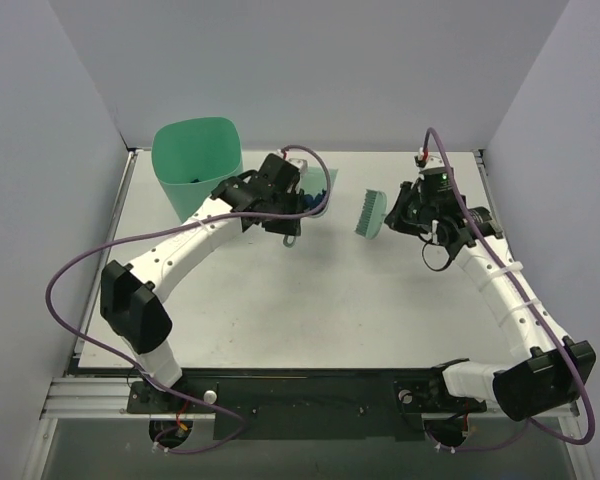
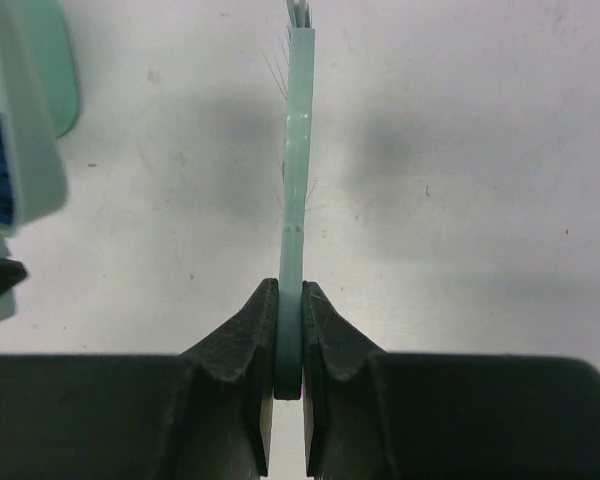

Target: Sweep away the paper scraps from the table

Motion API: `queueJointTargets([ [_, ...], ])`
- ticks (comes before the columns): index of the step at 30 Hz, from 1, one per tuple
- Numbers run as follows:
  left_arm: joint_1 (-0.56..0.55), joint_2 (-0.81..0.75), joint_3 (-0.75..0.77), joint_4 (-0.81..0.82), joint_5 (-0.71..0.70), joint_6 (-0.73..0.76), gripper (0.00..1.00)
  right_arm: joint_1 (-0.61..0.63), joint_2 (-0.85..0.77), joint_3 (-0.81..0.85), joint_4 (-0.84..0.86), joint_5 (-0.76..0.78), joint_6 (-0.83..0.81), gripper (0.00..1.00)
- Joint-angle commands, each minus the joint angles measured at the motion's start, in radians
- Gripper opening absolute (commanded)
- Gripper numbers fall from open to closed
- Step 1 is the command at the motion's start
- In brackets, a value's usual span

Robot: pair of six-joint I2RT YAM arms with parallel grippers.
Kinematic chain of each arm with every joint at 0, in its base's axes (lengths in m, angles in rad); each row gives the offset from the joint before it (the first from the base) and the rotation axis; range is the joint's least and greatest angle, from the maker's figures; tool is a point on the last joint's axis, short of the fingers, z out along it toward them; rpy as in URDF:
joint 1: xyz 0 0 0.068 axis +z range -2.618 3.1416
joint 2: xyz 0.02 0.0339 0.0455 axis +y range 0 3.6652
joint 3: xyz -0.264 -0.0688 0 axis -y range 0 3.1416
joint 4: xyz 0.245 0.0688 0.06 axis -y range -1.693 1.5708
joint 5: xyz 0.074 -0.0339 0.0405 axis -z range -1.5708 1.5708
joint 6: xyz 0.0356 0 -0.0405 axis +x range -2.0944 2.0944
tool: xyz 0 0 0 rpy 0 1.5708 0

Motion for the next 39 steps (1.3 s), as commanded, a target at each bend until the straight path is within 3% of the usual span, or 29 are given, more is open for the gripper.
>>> queueJointTargets([
  [1, 0.034, 0.049, 0.169, -0.038, 0.091, -0.008, 0.0, 0.007, -0.034, -0.082, 0.068, 0.028, 0.045, 0.0],
  [10, 0.161, 0.11, 0.456, -0.066, 0.24, -0.031, 0.0, 0.042, -0.041, -0.159, 0.08, 0.039, 0.055, 0.0],
  [17, 0.337, 0.107, 0.522, -0.022, 0.45, -0.106, 0.0, 0.067, -0.028, -0.163, 0.072, 0.063, 0.048, 0.0],
  [23, 0.488, 0.064, 0.406, 0.154, 0.641, -0.216, 0.0, 0.094, -0.023, -0.142, 0.058, 0.082, 0.045, 0.0],
  [30, 0.623, 0.032, 0.223, 0.438, 0.84, -0.474, 0.0, 0.131, 0.003, -0.119, 0.042, 0.114, 0.033, 0.0],
  [39, 0.688, -0.029, -0.07, 0.944, 0.965, -0.848, 0.0, 0.179, 0.025, -0.082, 0.022, 0.177, 0.024, 0.0],
])
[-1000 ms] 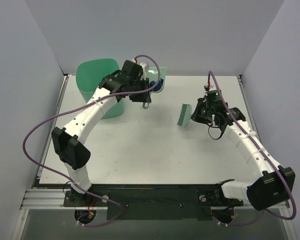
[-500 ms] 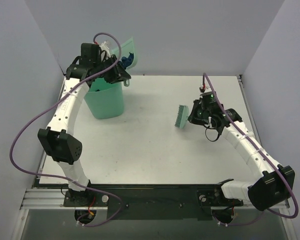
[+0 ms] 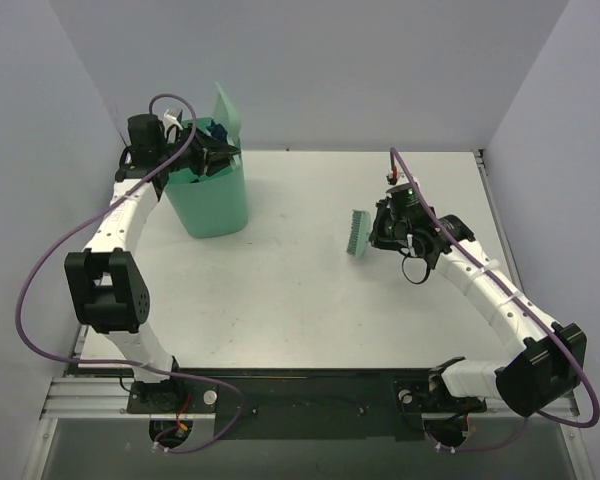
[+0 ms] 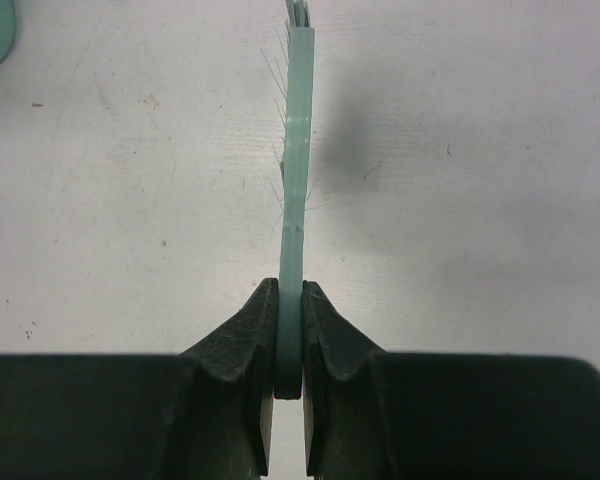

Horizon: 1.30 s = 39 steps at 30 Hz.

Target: Sweep away the paper scraps from the table

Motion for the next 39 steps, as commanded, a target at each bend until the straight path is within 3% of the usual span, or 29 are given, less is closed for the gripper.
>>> queueJointTargets([
  [1, 0.036, -0.092, -0.066, 0.368, 0.099, -0.229, 0.0, 0.023, 0.009, 0.048, -0.007, 0.061, -0.007, 0.0],
  [5, 0.063, -0.117, -0.155, 0.48, 0.098, -0.336, 0.0, 0.031, 0.006, 0.049, -0.009, 0.07, -0.006, 0.0],
  [9, 0.084, -0.129, -0.238, 0.708, 0.102, -0.501, 0.0, 0.043, 0.009, 0.063, -0.026, 0.093, -0.012, 0.0],
  [19, 0.113, -0.137, -0.352, 1.011, 0.067, -0.777, 0.0, 0.075, 0.013, 0.094, -0.058, 0.154, -0.035, 0.0],
  [25, 0.115, -0.146, -0.352, 1.051, 0.053, -0.829, 0.0, 0.097, 0.02, 0.115, -0.081, 0.209, -0.053, 0.0],
  [28, 0.103, -0.173, -0.308, 0.89, 0.075, -0.652, 0.0, 0.098, 0.001, 0.118, -0.083, 0.237, -0.056, 0.0],
  [34, 0.021, -0.241, -0.122, 0.161, 0.01, -0.083, 0.0, 0.08, -0.039, 0.123, -0.095, 0.351, -0.072, 0.0],
  [39, -0.13, -0.235, 0.03, -0.21, -0.118, 0.273, 0.0, 0.002, -0.082, 0.103, -0.095, 0.357, -0.067, 0.0],
])
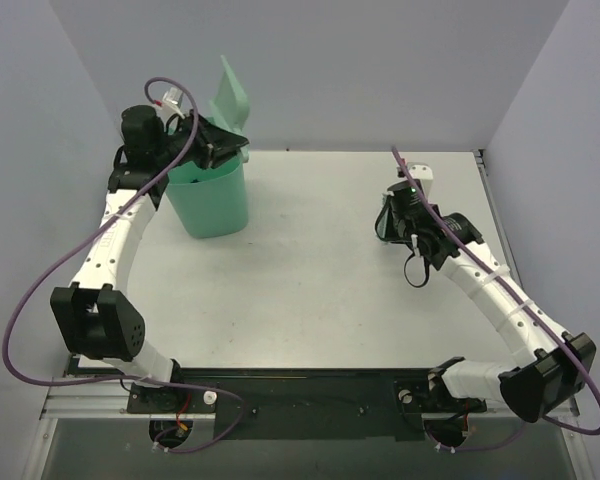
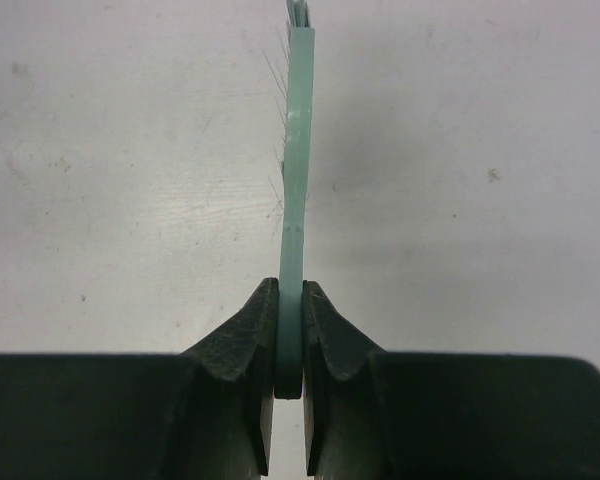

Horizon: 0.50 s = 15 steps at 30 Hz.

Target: Sweep away the paper scraps from the table

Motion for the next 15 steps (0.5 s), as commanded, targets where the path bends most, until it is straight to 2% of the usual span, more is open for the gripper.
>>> queueJointTargets([
  [1, -0.129, -0.041, 0.153, -0.455, -0.156, 0.416, 0.0, -0.066, -0.084, 0.014, -0.014, 0.068, -0.004, 0.0],
  [8, -0.394, -0.015, 0.167, -0.658, -0.437, 0.618, 0.0, -0.154, -0.153, -0.048, 0.004, 0.124, -0.004, 0.0],
  [15, -0.58, 0.075, 0.129, -0.753, -0.624, 0.649, 0.0, -0.16, -0.176, -0.1, 0.084, 0.108, -0.035, 0.0],
])
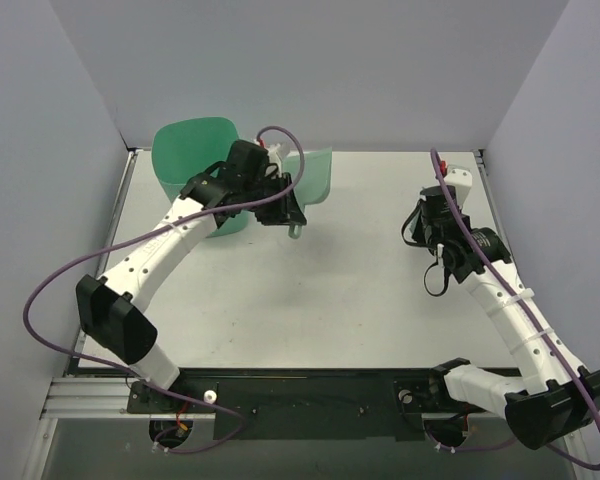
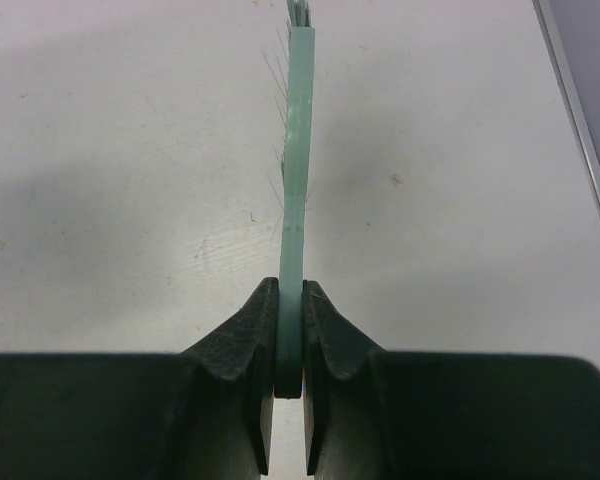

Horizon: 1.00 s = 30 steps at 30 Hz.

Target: Sweep away the paper scraps from the table

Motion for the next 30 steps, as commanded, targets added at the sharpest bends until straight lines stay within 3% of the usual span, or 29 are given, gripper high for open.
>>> queueJointTargets([
  [1, -0.09, 0.062, -0.002, -0.109, -0.19, 0.073, 0.0, -0.007, -0.028, -0.04, 0.082, 0.009, -0.045, 0.0],
  [8, -0.193, 0.173, -0.067, -0.137, -0.294, 0.062, 0.0, -0.049, -0.048, -0.091, 0.146, -0.115, -0.05, 0.0],
  [12, -0.249, 0.292, 0.001, -0.193, -0.331, 0.065, 0.0, -0.069, -0.048, -0.123, 0.191, -0.204, -0.027, 0.0],
  [21, -0.309, 0.527, 0.169, -0.302, -0.394, 0.002, 0.01, -0.081, -0.072, -0.171, 0.255, -0.212, -0.008, 0.0],
  [24, -0.314, 0.547, 0.199, -0.324, -0.406, -0.007, 0.05, -0.086, -0.06, -0.182, 0.292, -0.316, 0.009, 0.0],
  [28, -0.316, 0.536, 0.171, -0.309, -0.42, -0.021, 0.18, -0.086, -0.065, -0.212, 0.35, -0.443, 0.05, 0.0],
  [30, -0.314, 0.521, 0.156, -0.293, -0.423, -0.027, 0.3, -0.084, -0.052, -0.222, 0.37, -0.495, 0.078, 0.0],
])
